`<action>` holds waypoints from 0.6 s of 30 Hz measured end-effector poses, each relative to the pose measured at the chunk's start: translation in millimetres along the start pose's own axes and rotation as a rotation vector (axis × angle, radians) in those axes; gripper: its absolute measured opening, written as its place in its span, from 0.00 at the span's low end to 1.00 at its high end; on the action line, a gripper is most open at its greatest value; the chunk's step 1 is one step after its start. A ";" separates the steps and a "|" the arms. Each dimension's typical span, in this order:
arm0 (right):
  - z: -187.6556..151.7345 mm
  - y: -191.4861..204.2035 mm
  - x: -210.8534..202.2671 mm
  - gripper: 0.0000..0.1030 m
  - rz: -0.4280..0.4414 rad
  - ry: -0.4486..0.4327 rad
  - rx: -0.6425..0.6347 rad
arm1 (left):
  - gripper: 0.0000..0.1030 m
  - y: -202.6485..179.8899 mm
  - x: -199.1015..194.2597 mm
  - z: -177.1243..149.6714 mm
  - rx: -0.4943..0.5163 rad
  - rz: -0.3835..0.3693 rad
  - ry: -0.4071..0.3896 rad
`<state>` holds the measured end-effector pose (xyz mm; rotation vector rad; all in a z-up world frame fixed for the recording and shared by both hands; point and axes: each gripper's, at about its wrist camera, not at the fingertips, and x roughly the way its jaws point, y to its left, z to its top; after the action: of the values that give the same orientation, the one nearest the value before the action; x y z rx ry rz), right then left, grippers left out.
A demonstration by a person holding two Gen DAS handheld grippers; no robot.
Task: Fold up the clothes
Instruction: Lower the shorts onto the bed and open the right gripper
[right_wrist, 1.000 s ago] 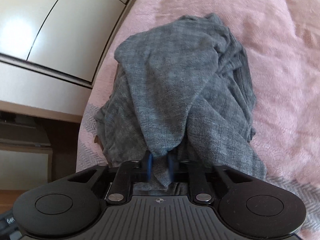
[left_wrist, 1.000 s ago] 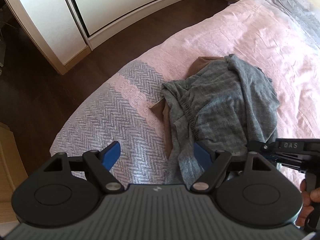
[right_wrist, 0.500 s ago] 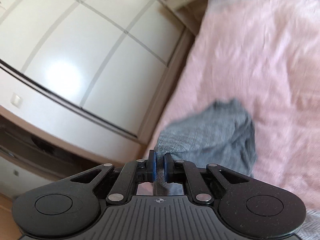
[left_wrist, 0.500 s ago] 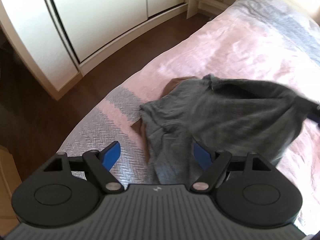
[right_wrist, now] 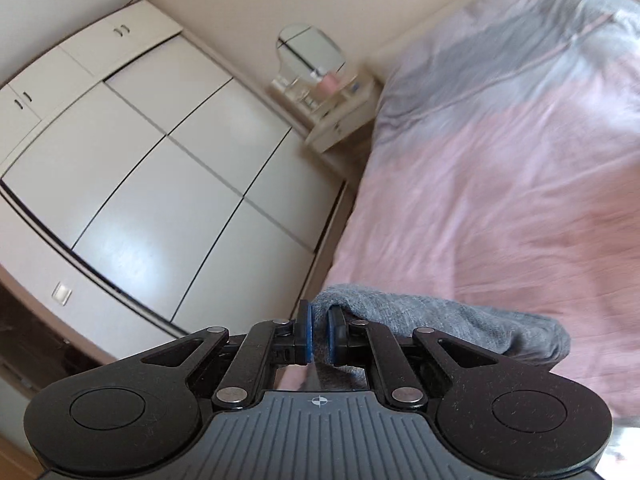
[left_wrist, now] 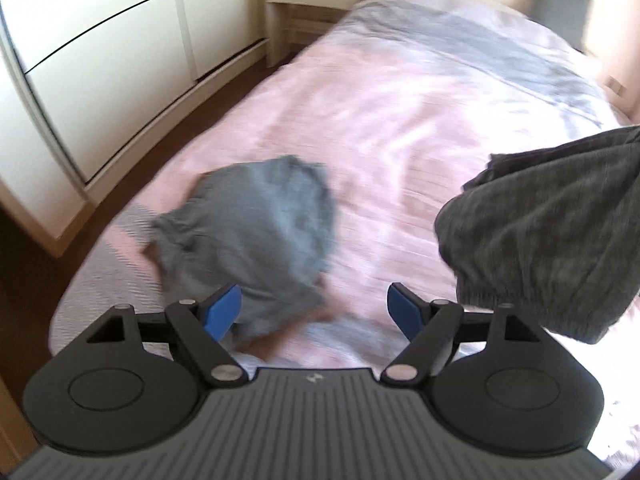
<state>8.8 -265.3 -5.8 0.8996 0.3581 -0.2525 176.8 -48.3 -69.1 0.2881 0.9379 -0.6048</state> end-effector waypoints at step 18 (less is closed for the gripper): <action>-40.7 -108.5 -112.5 0.88 -0.657 0.277 -0.137 | 0.75 -185.8 -54.6 -74.2 0.267 -0.170 0.021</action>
<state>-140.8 -290.5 -60.9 0.6585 0.9184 -0.7002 -8.4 -141.4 -61.8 0.4571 0.9072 -0.8873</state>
